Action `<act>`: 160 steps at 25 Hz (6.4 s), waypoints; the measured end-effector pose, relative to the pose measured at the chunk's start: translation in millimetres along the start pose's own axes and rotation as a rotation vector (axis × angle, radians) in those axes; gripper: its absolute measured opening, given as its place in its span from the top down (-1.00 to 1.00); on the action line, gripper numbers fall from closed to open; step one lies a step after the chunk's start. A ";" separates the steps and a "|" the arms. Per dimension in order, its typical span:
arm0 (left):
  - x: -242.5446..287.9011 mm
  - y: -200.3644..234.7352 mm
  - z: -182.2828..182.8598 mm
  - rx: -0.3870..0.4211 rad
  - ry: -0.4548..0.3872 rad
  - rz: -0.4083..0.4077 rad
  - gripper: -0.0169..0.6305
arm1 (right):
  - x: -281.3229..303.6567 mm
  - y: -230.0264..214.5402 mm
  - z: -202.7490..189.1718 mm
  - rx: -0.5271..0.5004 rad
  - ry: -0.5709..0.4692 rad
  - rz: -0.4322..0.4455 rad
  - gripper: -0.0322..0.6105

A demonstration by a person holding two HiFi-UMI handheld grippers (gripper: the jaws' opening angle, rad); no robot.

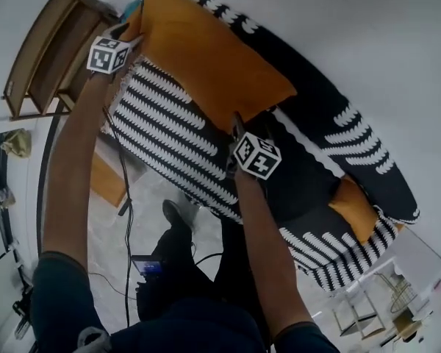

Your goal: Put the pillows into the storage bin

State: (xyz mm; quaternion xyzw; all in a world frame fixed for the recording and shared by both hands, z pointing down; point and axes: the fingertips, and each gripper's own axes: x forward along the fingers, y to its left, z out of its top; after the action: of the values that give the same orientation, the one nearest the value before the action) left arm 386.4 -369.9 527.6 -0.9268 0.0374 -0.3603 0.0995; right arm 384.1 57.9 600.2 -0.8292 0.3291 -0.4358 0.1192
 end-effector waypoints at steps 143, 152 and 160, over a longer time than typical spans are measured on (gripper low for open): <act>-536.1 -128.6 -667.4 -1.586 -0.281 0.762 0.61 | 75.9 711.3 -534.5 -1.753 0.301 0.655 0.48; -583.8 -54.3 -586.1 -1.279 -0.327 0.764 0.61 | 29.6 679.7 -416.2 -1.490 0.183 0.672 0.48; -575.1 -10.3 -456.1 -1.006 -0.368 0.658 0.61 | -15.9 614.9 -272.0 -1.217 0.051 0.603 0.48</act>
State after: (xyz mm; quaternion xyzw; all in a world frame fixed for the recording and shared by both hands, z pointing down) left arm -345.7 -350.6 478.6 -0.8469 0.4680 -0.0836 -0.2382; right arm -112.0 -371.7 453.0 -0.6099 0.7354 -0.1400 -0.2600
